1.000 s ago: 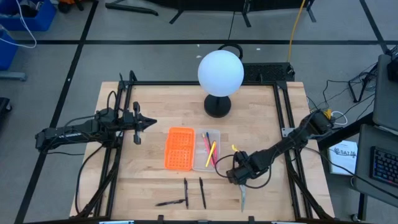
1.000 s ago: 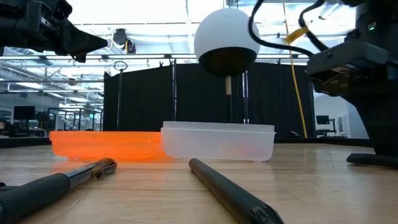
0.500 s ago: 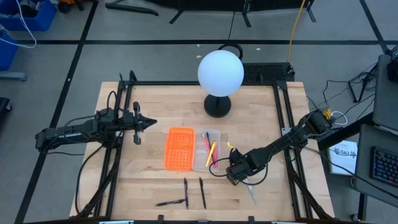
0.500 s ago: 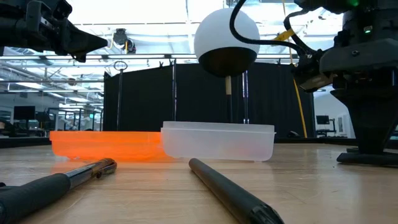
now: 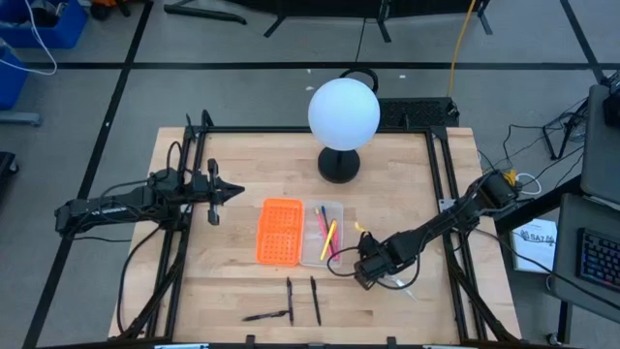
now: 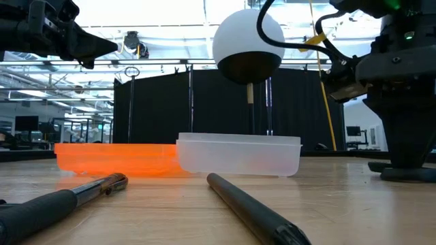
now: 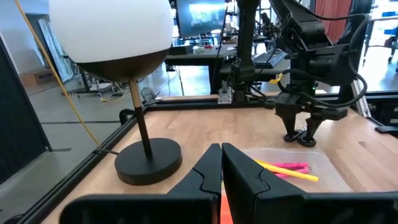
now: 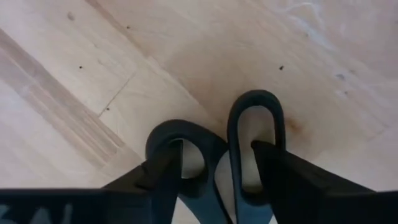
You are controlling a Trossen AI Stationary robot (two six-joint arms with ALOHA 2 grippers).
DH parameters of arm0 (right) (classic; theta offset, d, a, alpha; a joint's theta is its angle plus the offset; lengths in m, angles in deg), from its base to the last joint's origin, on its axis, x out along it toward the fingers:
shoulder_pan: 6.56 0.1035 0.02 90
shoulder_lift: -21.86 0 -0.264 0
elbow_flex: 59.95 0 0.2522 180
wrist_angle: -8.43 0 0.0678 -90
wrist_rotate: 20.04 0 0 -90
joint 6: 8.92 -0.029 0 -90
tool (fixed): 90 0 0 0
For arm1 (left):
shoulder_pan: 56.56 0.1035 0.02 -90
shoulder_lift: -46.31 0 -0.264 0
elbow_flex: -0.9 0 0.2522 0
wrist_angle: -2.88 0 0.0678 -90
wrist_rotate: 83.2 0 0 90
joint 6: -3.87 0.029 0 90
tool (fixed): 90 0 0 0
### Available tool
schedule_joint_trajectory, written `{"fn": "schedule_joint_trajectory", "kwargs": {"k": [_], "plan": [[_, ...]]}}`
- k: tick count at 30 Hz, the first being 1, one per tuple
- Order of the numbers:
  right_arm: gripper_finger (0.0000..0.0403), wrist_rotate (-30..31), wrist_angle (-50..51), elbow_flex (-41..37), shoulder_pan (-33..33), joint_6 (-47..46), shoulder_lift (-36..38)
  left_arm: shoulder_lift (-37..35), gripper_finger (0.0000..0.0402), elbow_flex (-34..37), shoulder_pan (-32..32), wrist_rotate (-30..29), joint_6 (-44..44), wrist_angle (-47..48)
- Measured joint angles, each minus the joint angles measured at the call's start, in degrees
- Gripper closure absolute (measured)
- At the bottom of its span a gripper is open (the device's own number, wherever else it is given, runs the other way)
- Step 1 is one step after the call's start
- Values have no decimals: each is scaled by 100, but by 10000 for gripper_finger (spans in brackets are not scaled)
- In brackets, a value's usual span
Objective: Pick & place school supplies into a supply box
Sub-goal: Put the scissors into the supply box
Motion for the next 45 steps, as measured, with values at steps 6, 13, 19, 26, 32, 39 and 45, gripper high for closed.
{"fn": "schedule_joint_trajectory", "kwargs": {"k": [6,13,19,26,32,39,45], "plan": [[200,3,-45,-57,0,136,4,0,380,0,-2,2,-75,81],[223,7,-129,-71,0,145,1,0,380,0,-1,-5,-59,78],[247,-23,-252,-79,0,302,0,0,380,0,-2,-5,-97,135],[324,-42,-215,-86,-13,316,0,0,380,0,-1,-2,-348,438],[336,-150,-290,-84,-70,155,4,0,380,0,-1,-2,-662,381],[336,-488,-433,-84,-248,-346,520,0,380,0,-2,-2,-680,382],[367,-408,-379,-99,-355,-859,1395,0,380,0,-2,-3,-686,409]]}}
